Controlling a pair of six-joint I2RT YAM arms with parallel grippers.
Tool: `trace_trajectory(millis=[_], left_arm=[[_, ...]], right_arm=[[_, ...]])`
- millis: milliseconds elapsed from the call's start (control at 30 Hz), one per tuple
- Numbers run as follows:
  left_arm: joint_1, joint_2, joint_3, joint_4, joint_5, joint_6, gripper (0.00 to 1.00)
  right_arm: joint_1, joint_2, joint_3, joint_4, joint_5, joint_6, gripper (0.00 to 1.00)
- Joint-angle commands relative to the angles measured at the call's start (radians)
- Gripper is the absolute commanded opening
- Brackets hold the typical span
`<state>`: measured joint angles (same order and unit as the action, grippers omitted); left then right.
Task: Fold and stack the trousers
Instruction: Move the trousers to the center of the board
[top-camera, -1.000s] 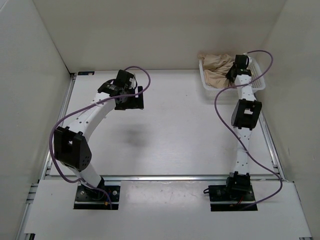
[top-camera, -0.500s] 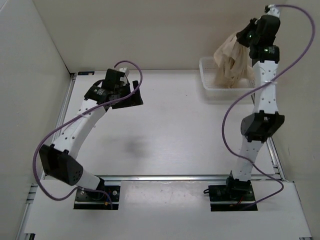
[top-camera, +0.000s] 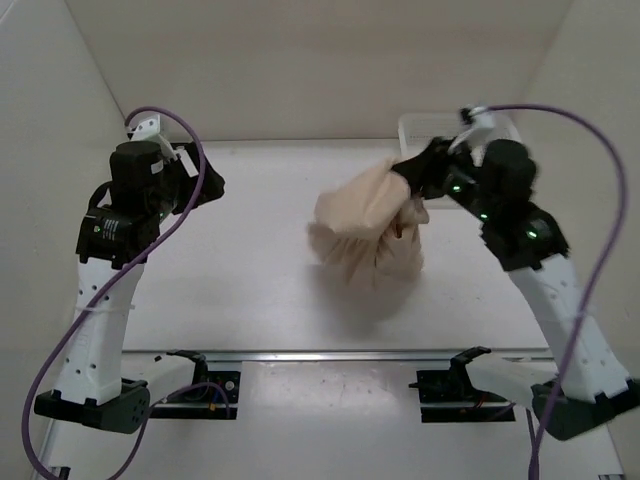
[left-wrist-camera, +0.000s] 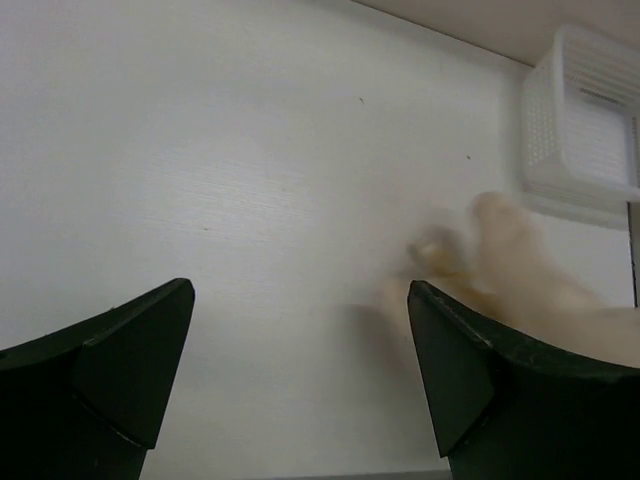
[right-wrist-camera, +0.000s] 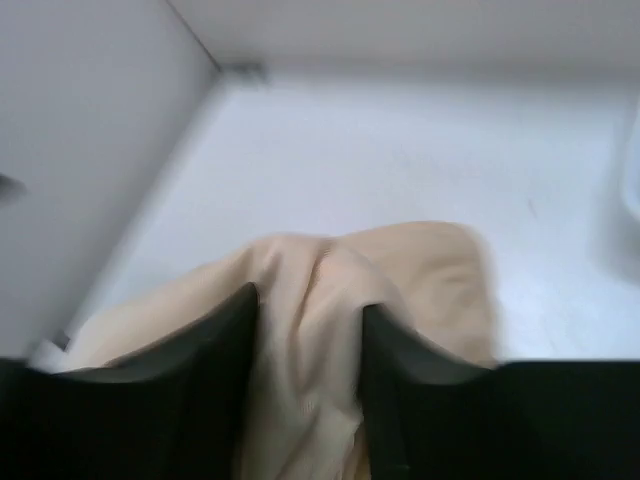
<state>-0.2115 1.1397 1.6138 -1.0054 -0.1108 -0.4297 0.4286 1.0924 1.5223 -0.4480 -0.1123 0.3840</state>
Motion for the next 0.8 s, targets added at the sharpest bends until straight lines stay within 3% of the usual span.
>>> trace_trajectory(millis=[0,33,67,167,233,267,300,333,367,400,433,467,500,533,567,600,767], left_arm=[[0.000,-0.008,-0.029,-0.032,0.135,0.026,1.00],[0.000,-0.008,-0.049,-0.021,0.182,0.026,1.00],[0.000,-0.008,-0.092,0.006,0.248,0.026,1.00],[-0.029,0.005,-0.162,0.034,0.275,0.002,0.97],[-0.089,0.017,-0.251,0.080,0.284,-0.035,0.91],[-0.113,0.032,-0.282,0.100,0.302,-0.046,0.82],[-0.190,0.044,-0.323,0.114,0.290,-0.069,0.75],[-0.236,0.072,-0.336,0.126,0.275,-0.084,0.69],[-0.280,0.090,-0.345,0.126,0.263,-0.099,0.63],[-0.370,0.112,-0.345,0.136,0.234,-0.133,0.49],[-0.415,0.133,-0.356,0.136,0.217,-0.153,0.48],[-0.455,0.185,-0.356,0.136,0.198,-0.173,0.48],[-0.492,0.215,-0.356,0.145,0.182,-0.194,0.55],[-0.550,0.248,-0.356,0.145,0.171,-0.222,0.68],[-0.574,0.320,-0.339,0.145,0.155,-0.231,0.90],[-0.597,0.360,-0.325,0.145,0.146,-0.231,0.97],[-0.663,0.601,-0.229,0.165,0.146,-0.253,1.00]], right_arm=[[0.021,0.154,-0.197,-0.082,0.028,0.017,0.55],[0.006,0.217,-0.168,-0.201,0.072,0.026,0.72],[0.006,0.242,-0.142,-0.263,0.113,0.026,0.76],[-0.010,0.189,-0.158,-0.356,0.212,0.026,0.82],[-0.010,0.109,-0.226,-0.344,0.224,0.026,0.80],[-0.010,0.034,-0.293,-0.343,0.240,0.038,0.52],[-0.010,0.000,-0.324,-0.343,0.255,0.058,0.33],[-0.010,-0.058,-0.382,-0.369,0.266,0.079,0.07],[-0.010,-0.086,-0.413,-0.379,0.266,0.096,0.01],[-0.010,-0.109,-0.445,-0.388,0.246,0.124,0.00],[-0.010,-0.130,-0.480,-0.388,0.218,0.139,0.00],[-0.010,-0.161,-0.551,-0.399,0.138,0.151,0.32],[-0.001,-0.173,-0.591,-0.399,0.096,0.183,0.46],[0.009,-0.183,-0.629,-0.399,0.064,0.200,0.54],[0.018,-0.196,-0.667,-0.390,0.045,0.217,0.65],[0.028,-0.197,-0.735,-0.390,0.045,0.237,0.78],[0.047,-0.154,-0.846,-0.298,-0.012,0.273,0.84]])
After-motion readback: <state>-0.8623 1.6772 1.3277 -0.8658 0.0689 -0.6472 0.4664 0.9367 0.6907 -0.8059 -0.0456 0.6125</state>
